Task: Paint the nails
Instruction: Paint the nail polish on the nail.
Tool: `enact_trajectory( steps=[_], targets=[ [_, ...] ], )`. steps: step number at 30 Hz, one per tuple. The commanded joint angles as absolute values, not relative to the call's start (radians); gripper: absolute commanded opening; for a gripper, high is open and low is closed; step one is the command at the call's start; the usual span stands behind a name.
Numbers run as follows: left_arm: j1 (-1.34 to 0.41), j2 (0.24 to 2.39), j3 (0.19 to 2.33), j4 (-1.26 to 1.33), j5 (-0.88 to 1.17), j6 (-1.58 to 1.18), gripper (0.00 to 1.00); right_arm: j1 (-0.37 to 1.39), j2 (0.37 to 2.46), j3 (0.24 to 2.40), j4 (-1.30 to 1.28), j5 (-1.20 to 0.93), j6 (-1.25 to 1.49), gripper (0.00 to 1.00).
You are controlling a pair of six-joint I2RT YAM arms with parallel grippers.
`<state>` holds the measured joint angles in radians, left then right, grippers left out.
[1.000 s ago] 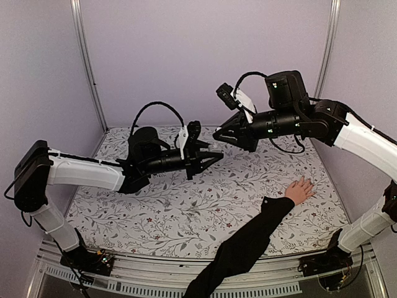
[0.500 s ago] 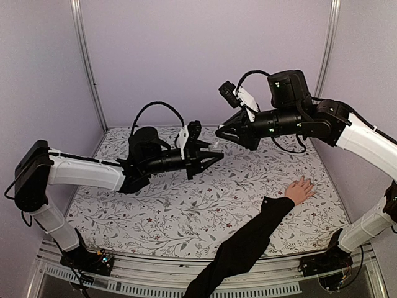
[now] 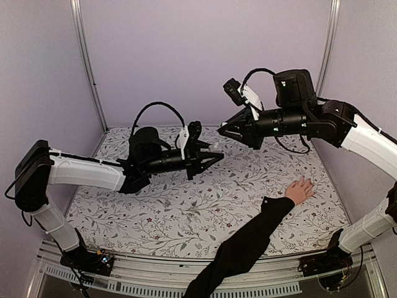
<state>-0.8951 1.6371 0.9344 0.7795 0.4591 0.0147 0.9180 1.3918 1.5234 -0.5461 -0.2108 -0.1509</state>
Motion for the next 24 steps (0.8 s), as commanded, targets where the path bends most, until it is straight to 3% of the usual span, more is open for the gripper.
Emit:
enact_trajectory(
  steps=[1,15,24],
  targets=[
    [-0.892,1.649,0.962,0.790,0.456,0.014,0.00,0.891,1.347,1.481,-0.511,-0.199,-0.111,0.00],
    [-0.882,1.662,0.962,0.806,0.477,0.003,0.00,0.572,1.158,1.148,-0.489,-0.170,0.162,0.00],
    [-0.872,1.682,0.976,0.807,0.491,-0.021,0.00,0.266,1.049,0.928,-0.468,-0.118,0.328,0.00]
  ],
)
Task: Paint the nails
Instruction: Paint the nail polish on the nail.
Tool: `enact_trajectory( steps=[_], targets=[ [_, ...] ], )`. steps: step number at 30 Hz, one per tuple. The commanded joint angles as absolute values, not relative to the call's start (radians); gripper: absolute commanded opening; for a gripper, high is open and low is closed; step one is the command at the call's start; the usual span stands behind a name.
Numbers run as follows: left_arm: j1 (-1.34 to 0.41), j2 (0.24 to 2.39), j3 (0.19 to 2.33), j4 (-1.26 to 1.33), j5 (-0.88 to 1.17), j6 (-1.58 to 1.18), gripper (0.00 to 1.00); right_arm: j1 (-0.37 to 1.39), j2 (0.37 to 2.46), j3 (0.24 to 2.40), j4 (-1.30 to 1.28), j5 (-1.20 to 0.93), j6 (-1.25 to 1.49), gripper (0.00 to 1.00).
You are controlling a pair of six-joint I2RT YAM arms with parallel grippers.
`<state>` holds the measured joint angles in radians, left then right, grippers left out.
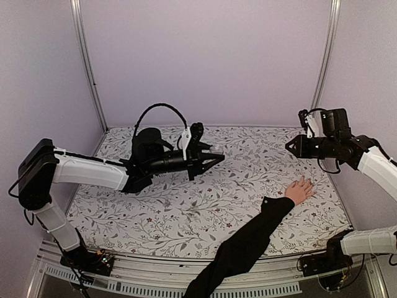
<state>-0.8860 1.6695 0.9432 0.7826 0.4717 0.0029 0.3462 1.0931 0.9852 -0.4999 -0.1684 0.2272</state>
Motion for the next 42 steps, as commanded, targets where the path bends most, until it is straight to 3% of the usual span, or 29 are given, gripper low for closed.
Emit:
enact_trajectory(
  steps=[1,17,27,42],
  targets=[
    [-0.869,1.683,0.977,0.806,0.491,-0.021,0.00,0.244,1.045,0.910,-0.463,-0.100,0.340,0.00],
    [-0.820,1.698,1.002,0.761,0.500,-0.040,0.00,0.034,1.138,0.697,-0.291,0.024,0.350,0.00],
    [-0.816,1.706,1.025,0.735,0.508,-0.038,0.00,-0.121,1.151,0.643,-0.220,-0.112,0.245,0.00],
    [-0.815,1.714,1.046,0.728,0.524,-0.045,0.00,-0.128,1.168,0.571,-0.088,-0.127,0.220,0.00]
  ],
)
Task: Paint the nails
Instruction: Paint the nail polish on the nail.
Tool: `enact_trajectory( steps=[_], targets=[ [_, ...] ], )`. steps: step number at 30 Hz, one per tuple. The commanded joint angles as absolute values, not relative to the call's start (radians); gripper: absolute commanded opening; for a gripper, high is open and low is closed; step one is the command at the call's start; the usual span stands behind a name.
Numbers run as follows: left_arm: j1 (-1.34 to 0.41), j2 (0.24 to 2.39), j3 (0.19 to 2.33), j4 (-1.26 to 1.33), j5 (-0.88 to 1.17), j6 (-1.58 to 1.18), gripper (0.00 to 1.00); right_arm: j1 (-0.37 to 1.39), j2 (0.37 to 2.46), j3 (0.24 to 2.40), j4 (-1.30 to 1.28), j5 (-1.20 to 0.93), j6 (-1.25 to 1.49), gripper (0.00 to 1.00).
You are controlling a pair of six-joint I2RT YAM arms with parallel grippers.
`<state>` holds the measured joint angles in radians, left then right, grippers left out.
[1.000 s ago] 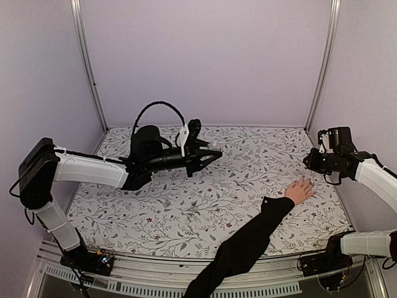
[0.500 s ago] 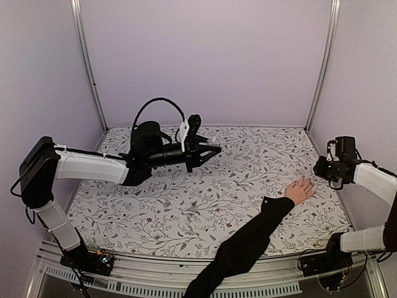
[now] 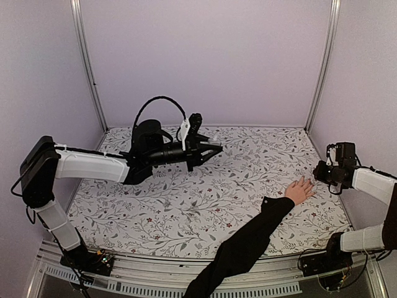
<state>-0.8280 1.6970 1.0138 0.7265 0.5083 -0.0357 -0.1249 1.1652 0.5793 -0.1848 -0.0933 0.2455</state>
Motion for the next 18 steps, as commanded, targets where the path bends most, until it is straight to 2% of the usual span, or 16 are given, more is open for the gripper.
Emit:
enact_trajectory(
  steps=[1,12,18],
  targets=[
    [-0.816,1.713,1.046,0.727,0.524,-0.044,0.00,-0.127,1.167,0.571,-0.077,-0.130,0.214,0.00],
    [-0.816,1.710,1.041,0.726,0.523,-0.052,0.00,-0.129,1.115,0.537,-0.091,-0.063,0.211,0.00],
    [-0.818,1.710,1.044,0.727,0.524,-0.052,0.00,-0.129,1.154,0.557,-0.095,-0.037,0.206,0.00]
  ],
)
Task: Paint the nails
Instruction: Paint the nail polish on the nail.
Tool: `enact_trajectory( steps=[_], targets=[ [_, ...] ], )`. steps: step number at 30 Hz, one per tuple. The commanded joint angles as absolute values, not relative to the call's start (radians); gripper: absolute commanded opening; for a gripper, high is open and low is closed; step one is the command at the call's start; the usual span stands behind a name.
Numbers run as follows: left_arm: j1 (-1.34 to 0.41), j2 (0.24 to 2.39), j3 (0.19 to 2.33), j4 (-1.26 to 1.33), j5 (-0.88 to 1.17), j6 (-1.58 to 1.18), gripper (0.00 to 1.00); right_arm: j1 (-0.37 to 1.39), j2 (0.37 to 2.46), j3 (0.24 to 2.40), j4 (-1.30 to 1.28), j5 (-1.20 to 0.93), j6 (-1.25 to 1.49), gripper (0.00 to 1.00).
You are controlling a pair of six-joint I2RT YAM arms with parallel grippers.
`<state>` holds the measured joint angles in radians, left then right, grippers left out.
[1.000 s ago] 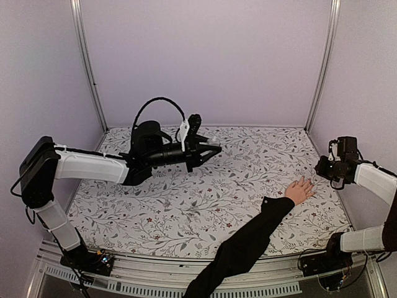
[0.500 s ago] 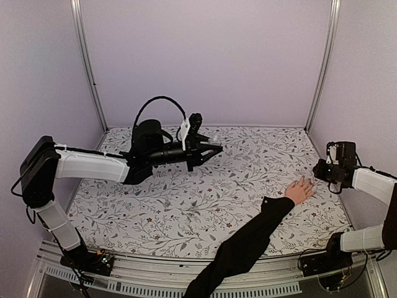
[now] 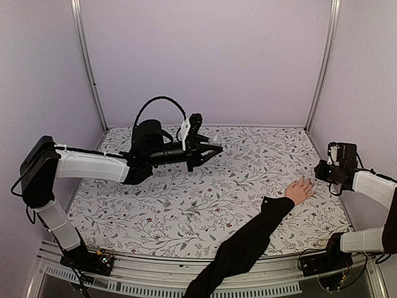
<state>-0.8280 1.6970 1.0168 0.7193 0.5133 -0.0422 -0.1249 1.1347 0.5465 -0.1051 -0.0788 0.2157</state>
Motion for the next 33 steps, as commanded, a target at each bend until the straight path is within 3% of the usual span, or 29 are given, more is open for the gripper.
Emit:
enact_trajectory(
  steps=[1,24,33],
  targets=[
    [-0.818,1.708,1.042,0.727,0.521,-0.052,0.00,-0.129,1.161,0.560,-0.099,-0.033,0.204,0.00],
    [-0.817,1.709,1.051,0.712,0.529,-0.042,0.00,-0.155,1.269,0.605,-0.039,-0.019,0.154,0.00],
    [-0.816,1.718,1.057,0.713,0.532,-0.047,0.00,-0.155,1.209,0.575,-0.078,-0.012,0.167,0.00]
  ],
)
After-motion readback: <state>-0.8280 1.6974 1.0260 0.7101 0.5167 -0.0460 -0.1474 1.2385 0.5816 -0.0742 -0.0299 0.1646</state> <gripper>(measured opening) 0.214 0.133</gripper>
